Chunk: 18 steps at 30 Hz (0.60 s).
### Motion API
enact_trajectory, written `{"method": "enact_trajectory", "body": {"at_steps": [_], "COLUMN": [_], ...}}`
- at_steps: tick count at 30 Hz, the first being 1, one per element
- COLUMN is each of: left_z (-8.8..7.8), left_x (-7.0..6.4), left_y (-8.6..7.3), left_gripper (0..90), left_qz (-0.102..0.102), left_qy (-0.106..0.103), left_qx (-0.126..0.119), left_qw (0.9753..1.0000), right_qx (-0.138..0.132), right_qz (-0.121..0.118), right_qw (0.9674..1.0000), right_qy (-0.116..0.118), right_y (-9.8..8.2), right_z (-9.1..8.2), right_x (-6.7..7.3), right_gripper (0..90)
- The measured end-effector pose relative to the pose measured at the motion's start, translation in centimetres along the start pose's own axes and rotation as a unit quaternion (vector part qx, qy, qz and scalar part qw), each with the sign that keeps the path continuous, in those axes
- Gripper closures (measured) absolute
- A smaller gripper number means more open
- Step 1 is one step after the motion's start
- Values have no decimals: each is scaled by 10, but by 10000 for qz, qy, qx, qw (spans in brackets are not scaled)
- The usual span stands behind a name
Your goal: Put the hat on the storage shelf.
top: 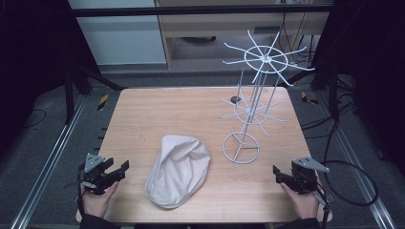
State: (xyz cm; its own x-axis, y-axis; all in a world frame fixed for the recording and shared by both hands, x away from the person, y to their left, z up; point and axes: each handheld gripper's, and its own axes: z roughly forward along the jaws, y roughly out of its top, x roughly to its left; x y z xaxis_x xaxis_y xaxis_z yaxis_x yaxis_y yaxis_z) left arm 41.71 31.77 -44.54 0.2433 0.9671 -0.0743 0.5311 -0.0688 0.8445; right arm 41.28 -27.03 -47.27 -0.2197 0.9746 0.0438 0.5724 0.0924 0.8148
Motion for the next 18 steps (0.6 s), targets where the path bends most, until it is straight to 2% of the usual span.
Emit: {"method": "enact_trajectory", "body": {"at_steps": [7, 18], "left_z": [-8, -11], "left_x": [-9, -22], "left_y": [7, 17], "left_gripper": [359, 292], "left_qz": [10, 120], "left_qy": [-201, -400], "left_qx": [-92, -80], "left_qw": [9998, 9991], "right_qx": [-2, -14], "right_qz": [-79, -183], "right_qw": [10000, 9997], "right_qy": [1, 139], "right_y": [0, 0], "right_z": [-2, -2], "right_x": [6, 11], "right_gripper": [274, 278]}}
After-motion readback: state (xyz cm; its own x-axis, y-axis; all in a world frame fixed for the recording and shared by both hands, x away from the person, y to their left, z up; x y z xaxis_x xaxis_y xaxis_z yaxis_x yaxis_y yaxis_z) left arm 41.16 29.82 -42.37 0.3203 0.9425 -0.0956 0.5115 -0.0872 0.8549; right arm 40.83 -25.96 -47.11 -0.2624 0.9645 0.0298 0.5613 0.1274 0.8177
